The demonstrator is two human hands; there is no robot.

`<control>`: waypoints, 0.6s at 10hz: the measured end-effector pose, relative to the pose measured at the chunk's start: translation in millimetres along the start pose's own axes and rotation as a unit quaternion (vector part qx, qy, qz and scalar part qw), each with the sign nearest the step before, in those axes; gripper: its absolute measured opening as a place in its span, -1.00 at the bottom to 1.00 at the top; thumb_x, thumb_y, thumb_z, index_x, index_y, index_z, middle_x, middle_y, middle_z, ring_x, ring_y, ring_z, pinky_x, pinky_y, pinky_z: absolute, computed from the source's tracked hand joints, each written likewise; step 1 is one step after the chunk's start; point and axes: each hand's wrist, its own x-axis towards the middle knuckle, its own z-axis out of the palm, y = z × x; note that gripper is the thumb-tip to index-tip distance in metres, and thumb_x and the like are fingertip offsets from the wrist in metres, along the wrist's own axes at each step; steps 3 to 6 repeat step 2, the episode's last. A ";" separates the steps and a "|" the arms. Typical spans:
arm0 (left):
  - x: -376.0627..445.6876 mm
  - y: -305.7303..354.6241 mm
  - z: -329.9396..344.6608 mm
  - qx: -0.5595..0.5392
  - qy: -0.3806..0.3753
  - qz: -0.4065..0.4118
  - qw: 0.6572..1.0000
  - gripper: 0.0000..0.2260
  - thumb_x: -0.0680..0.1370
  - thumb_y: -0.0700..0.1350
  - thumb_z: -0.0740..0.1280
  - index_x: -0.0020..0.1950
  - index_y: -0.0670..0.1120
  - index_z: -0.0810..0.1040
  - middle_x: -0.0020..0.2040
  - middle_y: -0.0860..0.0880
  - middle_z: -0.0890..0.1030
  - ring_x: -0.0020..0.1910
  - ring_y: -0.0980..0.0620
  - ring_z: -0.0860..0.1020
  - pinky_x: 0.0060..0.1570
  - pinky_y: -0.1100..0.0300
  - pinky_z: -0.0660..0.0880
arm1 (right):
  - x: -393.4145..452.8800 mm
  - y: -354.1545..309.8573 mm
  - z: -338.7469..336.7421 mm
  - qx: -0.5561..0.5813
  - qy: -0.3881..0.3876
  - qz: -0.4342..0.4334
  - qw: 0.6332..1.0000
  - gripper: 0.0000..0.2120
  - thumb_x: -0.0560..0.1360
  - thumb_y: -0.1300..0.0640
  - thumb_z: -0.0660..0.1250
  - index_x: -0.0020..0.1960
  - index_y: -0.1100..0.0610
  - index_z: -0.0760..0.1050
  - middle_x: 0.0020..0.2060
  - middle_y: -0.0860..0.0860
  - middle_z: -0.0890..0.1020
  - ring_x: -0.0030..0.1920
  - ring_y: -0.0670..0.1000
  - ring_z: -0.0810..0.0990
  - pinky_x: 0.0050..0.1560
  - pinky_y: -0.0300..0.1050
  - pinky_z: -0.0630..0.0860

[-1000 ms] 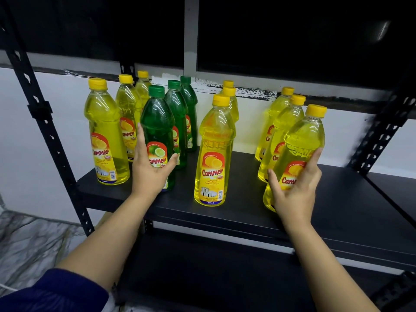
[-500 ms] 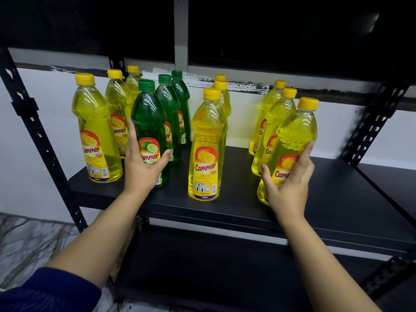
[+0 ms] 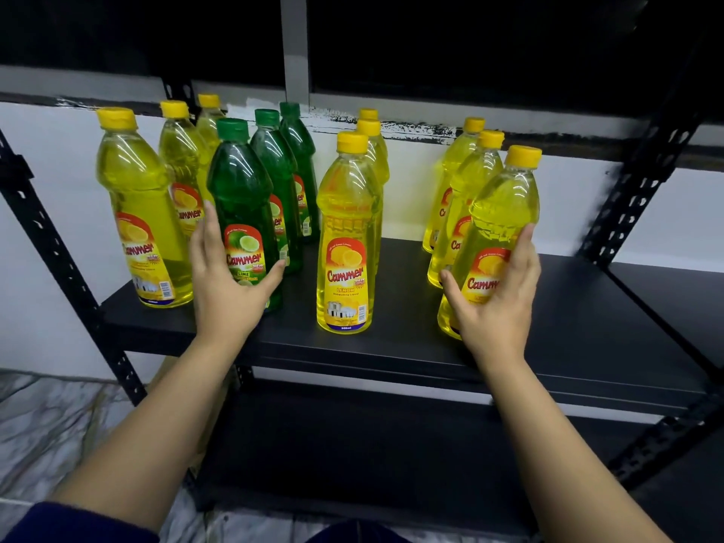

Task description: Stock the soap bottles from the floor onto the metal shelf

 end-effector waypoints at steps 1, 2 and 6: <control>-19.8 7.6 -10.7 0.079 -0.027 -0.013 0.996 -0.01 0.45 0.29 0.49 0.68 0.27 -0.11 0.71 0.00 -0.03 0.68 -0.10 0.03 0.55 -0.15 0.23 | -2.0 -2.7 -10.8 -0.083 0.008 -0.037 0.996 -0.02 0.54 -0.35 0.40 0.72 -0.04 -0.06 0.69 0.13 0.02 0.68 0.21 0.05 0.53 0.38 0.28; -39.8 8.0 -20.0 0.169 -0.057 0.021 0.984 -0.07 0.48 0.38 0.39 0.68 0.25 -0.10 0.72 -0.01 -0.14 0.69 -0.13 -0.08 0.61 -0.23 -0.05 | -15.8 -4.9 -16.7 -0.106 -0.020 -0.071 0.992 -0.10 0.55 -0.36 0.34 0.72 -0.06 0.04 0.71 0.11 -0.03 0.70 0.22 -0.09 0.61 0.36 0.05; -39.8 8.0 -20.0 0.169 -0.057 0.021 0.984 -0.07 0.48 0.38 0.39 0.68 0.25 -0.10 0.72 -0.01 -0.14 0.69 -0.13 -0.08 0.61 -0.23 -0.05 | -15.8 -4.9 -16.7 -0.106 -0.020 -0.071 0.992 -0.10 0.55 -0.36 0.34 0.72 -0.06 0.04 0.71 0.11 -0.03 0.70 0.22 -0.09 0.61 0.36 0.05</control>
